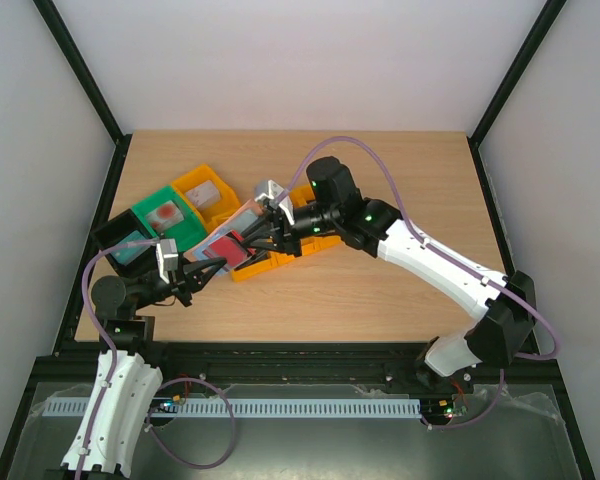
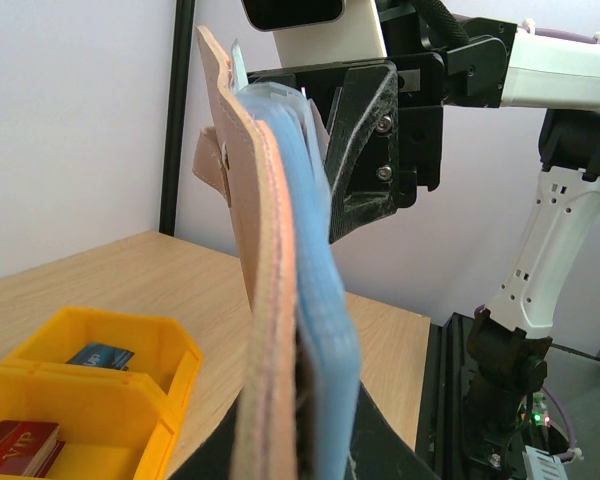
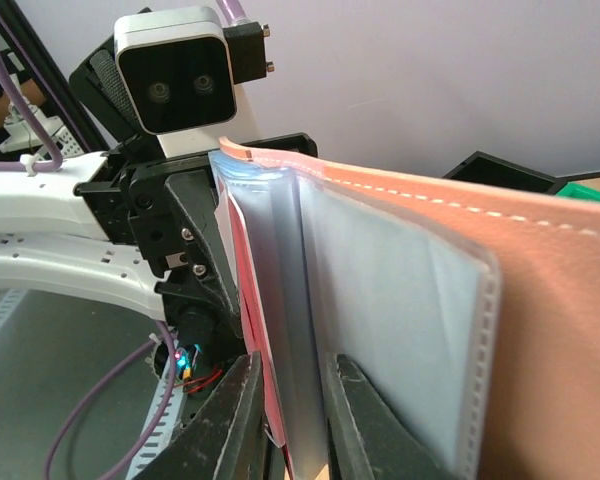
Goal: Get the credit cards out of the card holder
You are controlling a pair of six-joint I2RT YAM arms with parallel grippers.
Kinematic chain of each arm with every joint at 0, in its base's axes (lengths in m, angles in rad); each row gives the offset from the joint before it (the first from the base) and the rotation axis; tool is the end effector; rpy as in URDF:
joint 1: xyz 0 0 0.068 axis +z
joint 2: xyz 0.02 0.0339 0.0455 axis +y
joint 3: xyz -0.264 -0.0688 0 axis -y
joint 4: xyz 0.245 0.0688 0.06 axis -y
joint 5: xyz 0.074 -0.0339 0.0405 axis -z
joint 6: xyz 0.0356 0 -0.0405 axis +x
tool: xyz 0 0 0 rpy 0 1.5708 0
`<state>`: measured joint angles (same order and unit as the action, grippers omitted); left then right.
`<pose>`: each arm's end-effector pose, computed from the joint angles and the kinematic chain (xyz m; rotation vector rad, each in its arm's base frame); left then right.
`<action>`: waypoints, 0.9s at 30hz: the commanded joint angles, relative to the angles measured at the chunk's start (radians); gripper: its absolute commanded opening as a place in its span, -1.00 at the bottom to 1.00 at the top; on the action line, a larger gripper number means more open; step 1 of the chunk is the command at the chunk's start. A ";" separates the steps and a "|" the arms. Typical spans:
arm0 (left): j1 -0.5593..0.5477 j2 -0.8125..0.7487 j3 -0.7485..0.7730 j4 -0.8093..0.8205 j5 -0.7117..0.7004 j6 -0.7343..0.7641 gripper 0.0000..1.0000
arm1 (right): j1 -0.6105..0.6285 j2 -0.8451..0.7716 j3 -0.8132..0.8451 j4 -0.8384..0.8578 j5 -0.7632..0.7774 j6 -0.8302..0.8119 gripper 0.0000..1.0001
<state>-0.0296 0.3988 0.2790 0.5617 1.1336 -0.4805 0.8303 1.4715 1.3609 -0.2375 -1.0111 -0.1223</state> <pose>0.1066 -0.0354 0.2844 0.7856 1.2460 -1.0538 0.2012 0.2649 0.3771 -1.5027 1.3296 1.4257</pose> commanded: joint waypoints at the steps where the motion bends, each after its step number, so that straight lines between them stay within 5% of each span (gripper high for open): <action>1: -0.004 -0.015 0.001 0.042 0.017 0.010 -0.95 | -0.005 -0.022 0.010 0.013 -0.010 0.012 -0.69; 13: -0.004 -0.014 0.001 0.038 0.020 0.014 -0.95 | -0.006 0.020 0.009 0.062 -0.040 0.062 -0.84; 19: -0.004 -0.012 0.000 0.038 0.019 0.016 -0.95 | -0.005 0.021 0.009 0.057 -0.044 0.060 -0.76; 27: -0.004 -0.011 0.001 0.026 0.010 0.016 -0.95 | -0.004 0.014 0.007 0.071 -0.049 0.061 -0.97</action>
<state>-0.0296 0.3954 0.2790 0.5591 1.1324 -0.4797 0.8295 1.4876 1.3609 -0.2039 -1.0473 -0.0624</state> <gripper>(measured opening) 0.065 0.019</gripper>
